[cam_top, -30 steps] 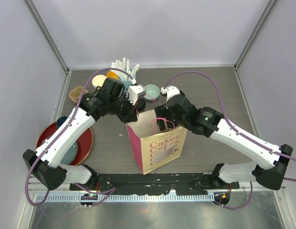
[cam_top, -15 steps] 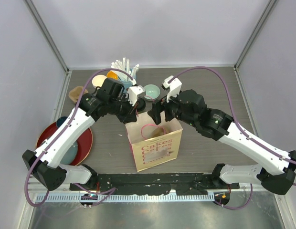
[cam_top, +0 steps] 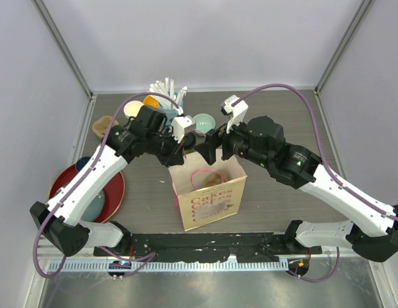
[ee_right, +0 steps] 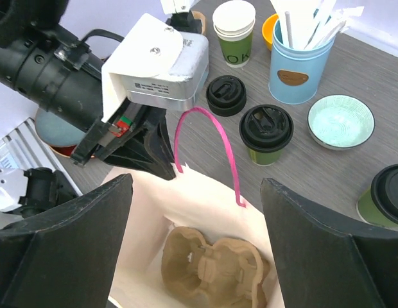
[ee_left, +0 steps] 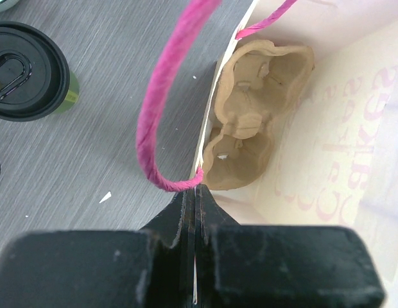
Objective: Pack the takeout coffee
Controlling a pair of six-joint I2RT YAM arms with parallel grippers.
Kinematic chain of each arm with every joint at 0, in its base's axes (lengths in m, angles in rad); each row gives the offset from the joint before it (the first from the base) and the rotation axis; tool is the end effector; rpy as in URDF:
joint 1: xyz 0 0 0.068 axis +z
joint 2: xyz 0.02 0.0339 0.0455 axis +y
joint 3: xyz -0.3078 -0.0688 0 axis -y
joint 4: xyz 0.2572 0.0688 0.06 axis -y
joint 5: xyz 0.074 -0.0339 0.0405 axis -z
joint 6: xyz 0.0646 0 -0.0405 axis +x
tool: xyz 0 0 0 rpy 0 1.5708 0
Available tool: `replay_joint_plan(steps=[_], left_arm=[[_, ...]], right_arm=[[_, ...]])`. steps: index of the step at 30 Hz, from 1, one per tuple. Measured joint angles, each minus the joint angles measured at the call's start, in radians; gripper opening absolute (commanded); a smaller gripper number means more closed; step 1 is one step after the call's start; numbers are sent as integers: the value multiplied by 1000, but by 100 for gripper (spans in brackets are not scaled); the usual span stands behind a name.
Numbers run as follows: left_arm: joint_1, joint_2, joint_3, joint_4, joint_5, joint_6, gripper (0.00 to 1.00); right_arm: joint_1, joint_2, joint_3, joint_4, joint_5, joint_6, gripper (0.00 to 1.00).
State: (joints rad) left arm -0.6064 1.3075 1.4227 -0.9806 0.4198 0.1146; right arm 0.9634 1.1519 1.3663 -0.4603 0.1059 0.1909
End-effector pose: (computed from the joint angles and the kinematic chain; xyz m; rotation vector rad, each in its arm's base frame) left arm 0.2107 -0.1782 0.3986 1.0486 2.2346 -0.7290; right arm 0.1582 0.2157 0.4744 -0.6341 1.7648 0.7143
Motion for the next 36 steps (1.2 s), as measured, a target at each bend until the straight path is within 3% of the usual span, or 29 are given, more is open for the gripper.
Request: replay_joint_plan(steps=[13,36], left_arm=[[6,-2,0,-3,-1,0,0],[43,-34,-6,-30,-8,-2,0]], right_arm=[[27,18,49,-51,-12,47,50],[49,69,97,-177,68,98,39]])
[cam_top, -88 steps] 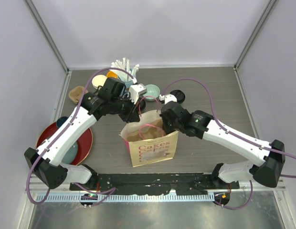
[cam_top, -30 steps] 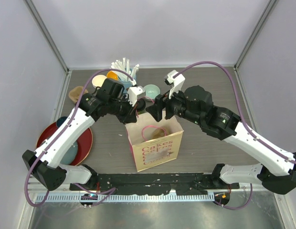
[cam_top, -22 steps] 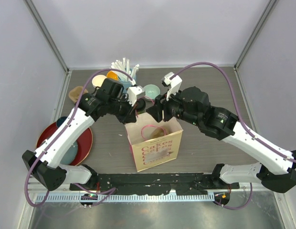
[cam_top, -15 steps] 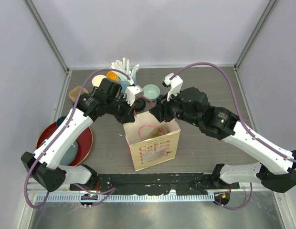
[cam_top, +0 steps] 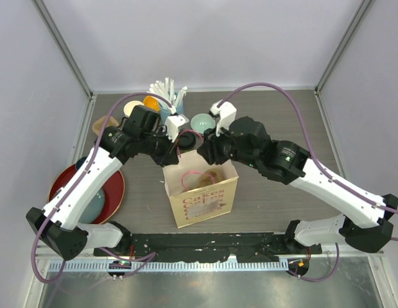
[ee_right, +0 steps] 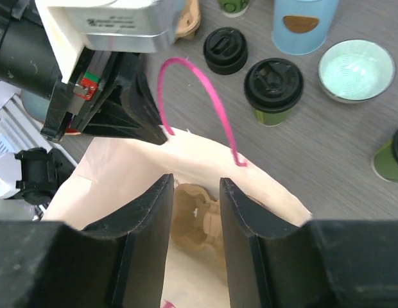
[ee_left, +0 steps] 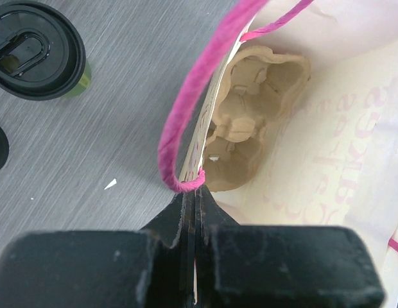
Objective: Pack the takeout coffee
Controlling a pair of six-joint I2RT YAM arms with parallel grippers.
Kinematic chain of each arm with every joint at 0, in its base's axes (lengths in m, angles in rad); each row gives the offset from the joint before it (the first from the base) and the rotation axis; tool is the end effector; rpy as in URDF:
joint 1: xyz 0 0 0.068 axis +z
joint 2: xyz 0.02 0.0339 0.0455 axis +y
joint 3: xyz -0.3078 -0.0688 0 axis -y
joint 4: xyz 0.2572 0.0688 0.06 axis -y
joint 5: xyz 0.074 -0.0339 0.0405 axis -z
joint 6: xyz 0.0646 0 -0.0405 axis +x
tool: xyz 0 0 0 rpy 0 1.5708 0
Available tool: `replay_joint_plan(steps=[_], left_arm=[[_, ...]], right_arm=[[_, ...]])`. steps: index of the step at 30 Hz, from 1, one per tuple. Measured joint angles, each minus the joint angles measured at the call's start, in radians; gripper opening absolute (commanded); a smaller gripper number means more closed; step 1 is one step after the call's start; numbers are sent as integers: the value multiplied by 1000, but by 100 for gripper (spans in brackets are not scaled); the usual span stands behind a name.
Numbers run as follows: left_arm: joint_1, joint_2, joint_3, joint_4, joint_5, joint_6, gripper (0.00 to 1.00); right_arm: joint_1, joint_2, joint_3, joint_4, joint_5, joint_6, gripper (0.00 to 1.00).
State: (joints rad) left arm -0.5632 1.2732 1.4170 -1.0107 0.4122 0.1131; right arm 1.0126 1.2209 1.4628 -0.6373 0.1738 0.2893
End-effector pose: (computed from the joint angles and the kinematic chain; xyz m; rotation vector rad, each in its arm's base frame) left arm 0.2076 -0.1617 0.4025 0.9927 2.2545 -0.7018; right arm 0.1561 0.2289 0.4695 -0.6050 1.9307 0.6754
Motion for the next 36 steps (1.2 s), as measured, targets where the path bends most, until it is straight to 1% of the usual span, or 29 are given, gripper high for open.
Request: replay_joint_plan(steps=[6,14,19,23,28,31,32,36], left_arm=[[2,2,0,-2,7,-28,0],[3,7,3,-5,5,-66,0],[3,8,37,-38,2,-84,0],[3,8,66,-56,4,-78,0],[3,-15,44,-64,21,-53,0],[-5,-67,11,-79,24,-26,0],[-9,-82,11,-92,23,-17,0],[-54,-124,28,-141,17,61,0]], right_arm=[[84,106,19,-9,29,1,33],[132,121,6,-34,72,1,33],[196,150,-46,-41,94,-9,33],[203,177,-150,-25,105,-22,29],[206,156,-317,43,150,-56,28],[240,113,-414,103,181,-92,27],[262,90,-448,126,186,-104,25],[336,-18,-552,216,206,-131,24]])
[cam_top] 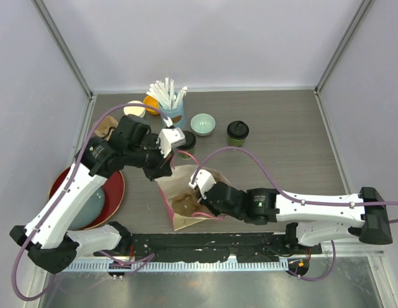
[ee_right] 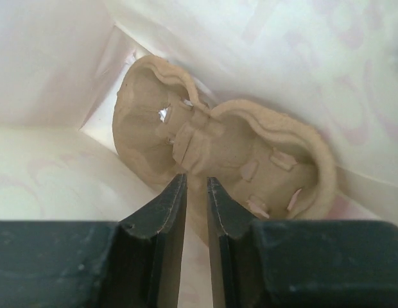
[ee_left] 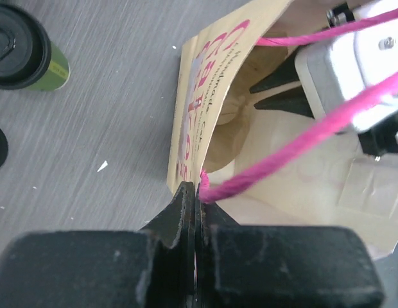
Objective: Pack the takeout coffee
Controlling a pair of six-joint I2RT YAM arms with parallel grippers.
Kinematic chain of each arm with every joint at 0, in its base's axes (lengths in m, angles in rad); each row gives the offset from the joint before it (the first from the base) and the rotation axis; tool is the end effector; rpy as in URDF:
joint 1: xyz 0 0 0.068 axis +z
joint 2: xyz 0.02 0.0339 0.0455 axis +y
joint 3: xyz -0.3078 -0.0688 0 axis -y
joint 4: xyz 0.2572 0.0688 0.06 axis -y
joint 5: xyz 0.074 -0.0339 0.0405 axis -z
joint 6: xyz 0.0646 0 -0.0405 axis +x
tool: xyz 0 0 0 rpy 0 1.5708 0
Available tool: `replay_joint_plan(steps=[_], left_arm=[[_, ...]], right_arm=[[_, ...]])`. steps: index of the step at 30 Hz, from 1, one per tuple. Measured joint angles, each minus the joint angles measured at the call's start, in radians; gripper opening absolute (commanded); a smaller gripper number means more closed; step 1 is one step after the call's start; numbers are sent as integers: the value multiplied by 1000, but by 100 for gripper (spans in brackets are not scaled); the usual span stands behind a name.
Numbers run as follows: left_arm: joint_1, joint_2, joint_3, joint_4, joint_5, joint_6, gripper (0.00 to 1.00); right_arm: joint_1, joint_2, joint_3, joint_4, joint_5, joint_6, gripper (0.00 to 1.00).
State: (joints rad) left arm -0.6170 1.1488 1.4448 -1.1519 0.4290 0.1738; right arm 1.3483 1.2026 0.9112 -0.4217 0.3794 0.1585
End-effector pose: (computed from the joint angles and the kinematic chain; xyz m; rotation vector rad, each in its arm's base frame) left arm 0.1553 -0.1431 0.4265 1.1241 2.1773 -0.7195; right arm 0.0838 0.2621 0.2966 -1.0942 1.9686 0.3876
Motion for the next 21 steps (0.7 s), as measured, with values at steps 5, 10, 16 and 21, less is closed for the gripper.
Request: replay_joint_plan(steps=[5,10,16,21], left_arm=[[-115,-51,30,-74,-83,105,0],[-127,-151,40,-133,-215,180,0],[-122,-281,50,-172,-314,231,0],[-119,-431,-107,-166,-337,250,0]], right_arm=[[49,-23,-50,154,33,-31,24],[58,112,-72,371,66,-106,21],[57,311,-16,538,68,-212,19],[51,402,20,631,49,-245,18]])
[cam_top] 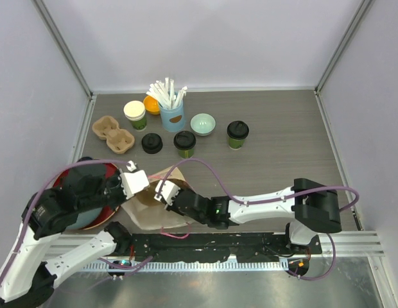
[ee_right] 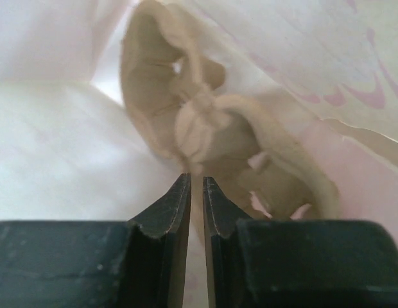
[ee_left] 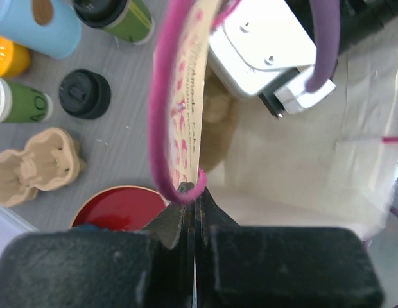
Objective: Pack the takeout coffee
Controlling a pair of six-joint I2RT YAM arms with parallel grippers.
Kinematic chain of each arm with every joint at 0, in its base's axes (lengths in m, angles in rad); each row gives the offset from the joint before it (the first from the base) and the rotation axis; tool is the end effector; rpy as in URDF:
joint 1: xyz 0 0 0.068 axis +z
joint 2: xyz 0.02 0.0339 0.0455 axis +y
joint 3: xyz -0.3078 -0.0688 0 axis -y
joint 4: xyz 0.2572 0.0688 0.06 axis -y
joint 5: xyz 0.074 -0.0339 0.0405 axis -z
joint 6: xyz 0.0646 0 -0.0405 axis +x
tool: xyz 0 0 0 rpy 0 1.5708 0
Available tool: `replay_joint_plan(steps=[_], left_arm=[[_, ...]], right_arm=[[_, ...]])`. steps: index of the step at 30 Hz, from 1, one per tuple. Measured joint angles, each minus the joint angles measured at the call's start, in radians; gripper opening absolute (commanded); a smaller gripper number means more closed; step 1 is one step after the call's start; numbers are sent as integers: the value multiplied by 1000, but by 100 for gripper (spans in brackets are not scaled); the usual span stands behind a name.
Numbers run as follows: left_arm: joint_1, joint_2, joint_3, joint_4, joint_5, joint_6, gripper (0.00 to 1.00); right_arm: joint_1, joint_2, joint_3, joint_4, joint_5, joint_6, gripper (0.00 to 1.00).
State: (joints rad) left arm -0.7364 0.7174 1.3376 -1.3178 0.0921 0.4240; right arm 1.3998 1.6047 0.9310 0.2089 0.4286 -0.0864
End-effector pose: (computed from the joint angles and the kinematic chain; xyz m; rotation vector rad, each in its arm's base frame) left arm 0.0468 -0.0504 0.4253 1.2901 1.8789 -0.2691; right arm 0.0924 0.3773 0.2480 -1.1531 1.6513 0.4081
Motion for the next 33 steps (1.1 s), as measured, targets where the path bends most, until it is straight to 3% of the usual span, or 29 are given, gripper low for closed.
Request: replay_joint_plan(steps=[5,7,15,20,27,33], left_arm=[[0,-91,-148,59,6,23,0],[0,-107,-167,80,22,29,0],[0,-172,-216,109,194,29,0],[0,-204,-231,111,234,30,0],[4,-203,-230,134,235,26,0],[5,-159,-204,169,214,-34,0]], right_arm=[[-5,42,-31,91,-3,-17,22],[-5,43,-61,123,1,-17,28],[34,40,-225,294,74,-44,35],[39,-6,-229,337,76,-61,41],[38,-48,-183,336,120,-54,32],[18,-60,-137,314,156,15,46]])
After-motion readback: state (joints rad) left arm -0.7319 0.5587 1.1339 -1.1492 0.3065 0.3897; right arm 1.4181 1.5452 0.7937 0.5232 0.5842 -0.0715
